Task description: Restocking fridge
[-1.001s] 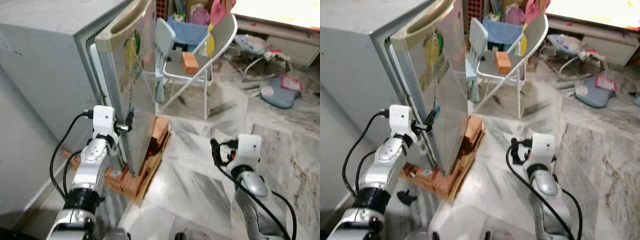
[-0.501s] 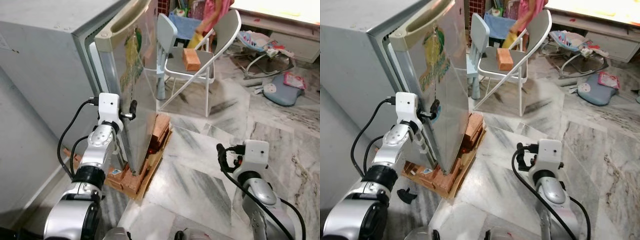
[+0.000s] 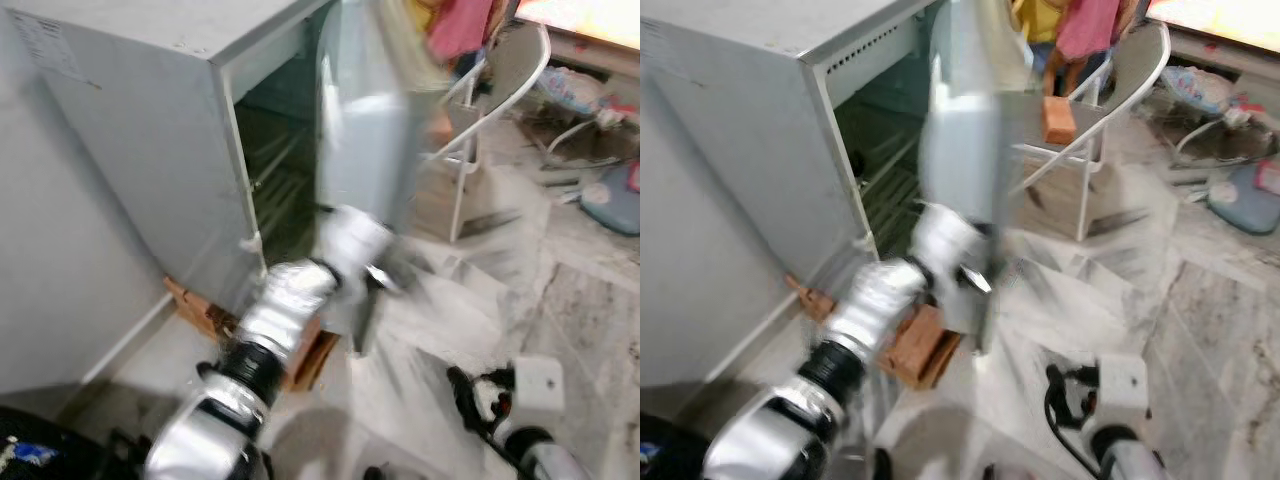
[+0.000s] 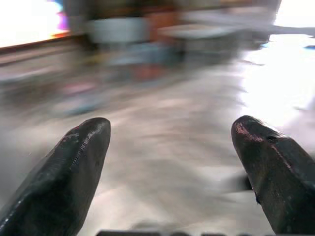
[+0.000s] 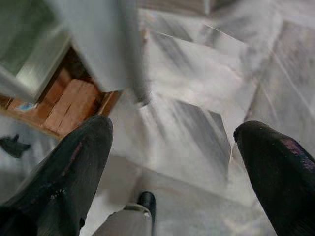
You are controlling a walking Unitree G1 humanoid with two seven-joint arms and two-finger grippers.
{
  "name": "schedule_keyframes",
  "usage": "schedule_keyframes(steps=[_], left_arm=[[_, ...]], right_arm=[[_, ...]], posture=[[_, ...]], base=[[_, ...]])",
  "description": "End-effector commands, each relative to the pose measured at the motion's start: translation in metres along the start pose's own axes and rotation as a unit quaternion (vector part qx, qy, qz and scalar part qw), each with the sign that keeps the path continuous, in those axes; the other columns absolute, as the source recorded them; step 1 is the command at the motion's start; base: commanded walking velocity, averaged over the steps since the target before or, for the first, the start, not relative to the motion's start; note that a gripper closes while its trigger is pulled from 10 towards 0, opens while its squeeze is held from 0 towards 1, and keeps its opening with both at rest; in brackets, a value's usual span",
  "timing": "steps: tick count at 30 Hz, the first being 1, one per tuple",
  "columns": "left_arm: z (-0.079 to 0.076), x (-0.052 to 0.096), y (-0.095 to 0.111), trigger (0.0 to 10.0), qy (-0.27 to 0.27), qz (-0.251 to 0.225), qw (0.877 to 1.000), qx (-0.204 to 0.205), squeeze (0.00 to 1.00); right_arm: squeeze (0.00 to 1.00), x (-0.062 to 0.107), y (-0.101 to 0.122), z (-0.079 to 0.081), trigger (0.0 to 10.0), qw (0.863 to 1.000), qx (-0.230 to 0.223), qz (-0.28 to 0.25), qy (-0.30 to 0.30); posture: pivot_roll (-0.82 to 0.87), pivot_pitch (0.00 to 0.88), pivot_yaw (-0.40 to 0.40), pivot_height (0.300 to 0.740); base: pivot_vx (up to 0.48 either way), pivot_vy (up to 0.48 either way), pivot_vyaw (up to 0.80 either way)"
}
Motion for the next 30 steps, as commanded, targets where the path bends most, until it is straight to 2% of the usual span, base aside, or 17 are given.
schedule_keyframes(steps=[1, 2, 5, 6, 7, 8, 10, 11, 12, 13, 14, 15, 18, 20, 23, 24, 30], left_arm=[[-0.013, -0.024, 0.027, 10.0, -0.025, -0.053, 0.998, 0.002, 0.0], [-0.013, -0.027, 0.029, 10.0, -0.019, -0.06, 0.998, 0.012, 0.0], [0.006, -0.024, 0.024, 10.0, 0.044, -0.052, 0.998, -0.013, 0.0], [0.026, -0.01, 0.021, 10.0, 0.096, -0.042, 0.994, -0.007, 0.0], [0.026, -0.01, 0.021, 10.0, 0.096, -0.042, 0.994, -0.007, 0.0], [0.042, 0.006, 0.02, 10.0, 0.141, -0.037, 0.989, -0.007, 0.0], [0.057, 0.025, 0.015, 10.0, 0.187, -0.021, 0.982, -0.014, 0.0], [0.067, 0.041, 0.01, 10.0, 0.219, -0.008, 0.975, -0.018, 0.0], [0.08, 0.066, 0.002, 10.0, 0.264, 0.006, 0.964, -0.017, 0.0], [0.085, 0.077, -0.002, 10.0, 0.282, 0.012, 0.959, -0.015, 0.0], [0.085, 0.077, -0.002, 10.0, 0.282, 0.012, 0.959, -0.015, 0.0], [0.091, 0.098, -0.011, 10.0, 0.317, 0.028, 0.948, -0.011, 0.0], [0.09, 0.129, -0.028, 10.0, 0.359, 0.054, 0.932, -0.005, 0.0], [0.085, 0.14, -0.035, 10.0, 0.376, 0.067, 0.924, -0.001, 0.0], [0.079, 0.148, -0.04, 10.0, 0.39, 0.076, 0.918, 0.005, 0.0], [0.073, 0.152, -0.045, 10.0, 0.402, 0.084, 0.912, 0.011, 0.0], [0.064, 0.158, -0.048, 10.0, 0.426, 0.092, 0.9, 0.018, 0.0]], right_arm=[[0.0, -0.002, 0.005, -0.003, 10.0, 1.0, 0.005, -0.013, -0.012], [0.0, -0.004, 0.007, -0.002, 10.0, 1.0, 0.005, -0.018, -0.01], [0.0, -0.014, 0.013, 0.001, 10.0, 1.0, -0.006, -0.03, -0.001], [0.0, -0.017, 0.017, 0.004, 10.0, 0.999, -0.006, -0.036, 0.002], [0.0, -0.017, 0.017, 0.004, 10.0, 0.999, -0.006, -0.036, 0.002], [0.0, -0.02, 0.019, 0.006, 10.0, 0.999, -0.007, -0.04, 0.002], [0.0, -0.023, 0.022, 0.008, 10.0, 0.999, -0.009, -0.049, 0.001], [0.0, -0.025, 0.027, 0.009, 10.0, 0.998, -0.009, -0.061, -0.001], [0.0, -0.029, 0.035, 0.01, 10.0, 0.997, -0.009, -0.082, -0.003], [0.0, -0.031, 0.038, 0.011, 10.0, 0.996, -0.008, -0.091, -0.004], [0.0, -0.031, 0.038, 0.011, 10.0, 0.996, -0.008, -0.091, -0.004], [0.0, -0.036, 0.045, 0.014, 10.0, 0.995, -0.003, -0.103, -0.004], [0.0, -0.044, 0.053, 0.021, 10.0, 0.993, -0.003, -0.117, 0.001], [0.0, -0.048, 0.057, 0.026, 10.0, 0.993, -0.005, -0.121, 0.007], [0.0, -0.052, 0.06, 0.031, 10.0, 0.992, -0.004, -0.127, 0.012], [0.0, -0.055, 0.065, 0.035, 10.0, 0.991, -0.004, -0.135, 0.016], [0.0, -0.062, 0.071, 0.04, 10.0, 0.989, -0.006, -0.145, 0.017]], posture=[[-0.09, 0.058, 0.007, 0.74], [-0.09, 0.056, 0.01, 0.74], [-0.09, 0.054, 0.011, 0.74], [-0.07, 0.05, 0.012, 0.74], [-0.07, 0.05, 0.012, 0.74], [-0.07, 0.049, 0.012, 0.74], [-0.06, 0.046, 0.012, 0.74], [-0.04, 0.045, 0.011, 0.74], [-0.03, 0.044, 0.01, 0.74], [-0.02, 0.044, 0.008, 0.74], [-0.02, 0.044, 0.008, 0.74], [-0.01, 0.045, 0.005, 0.74], [0.02, 0.042, -0.004, 0.74], [0.03, 0.039, -0.007, 0.74], [0.04, 0.035, -0.013, 0.74], [0.05, 0.032, -0.018, 0.74], [0.08, 0.035, -0.02, 0.74]], base=[[0.0, 0.0, 0.0], [0.0, 0.0, 0.0], [0.0, 0.0, 0.0], [0.0, 0.0, 0.0], [0.0, 0.0, 0.0], [0.0, 0.0, 0.0], [0.0, 0.0, 0.0], [0.0, 0.0, 0.0], [0.0, 0.0, 0.0], [0.0, 0.0, 0.0], [0.0, 0.0, 0.0], [0.0, -0.472, 0.0], [0.0, -0.47, -0.58], [0.0, -0.467, -0.6], [0.0, -0.465, -0.59], [0.0, -0.465, -0.51], [0.0, -0.452, -0.43]])
Point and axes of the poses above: a point about 5 cm out from each wrist's last joint towards the gripper, its own x axis pointing back from the gripper into the wrist, its own y axis along the axis of the wrist's last joint, z = x × y, the point moved 1 cm from there along -x, pointing out of the wrist towards the gripper, and after that the axes turned 4 degrees about -x, right-handed, at the moved point
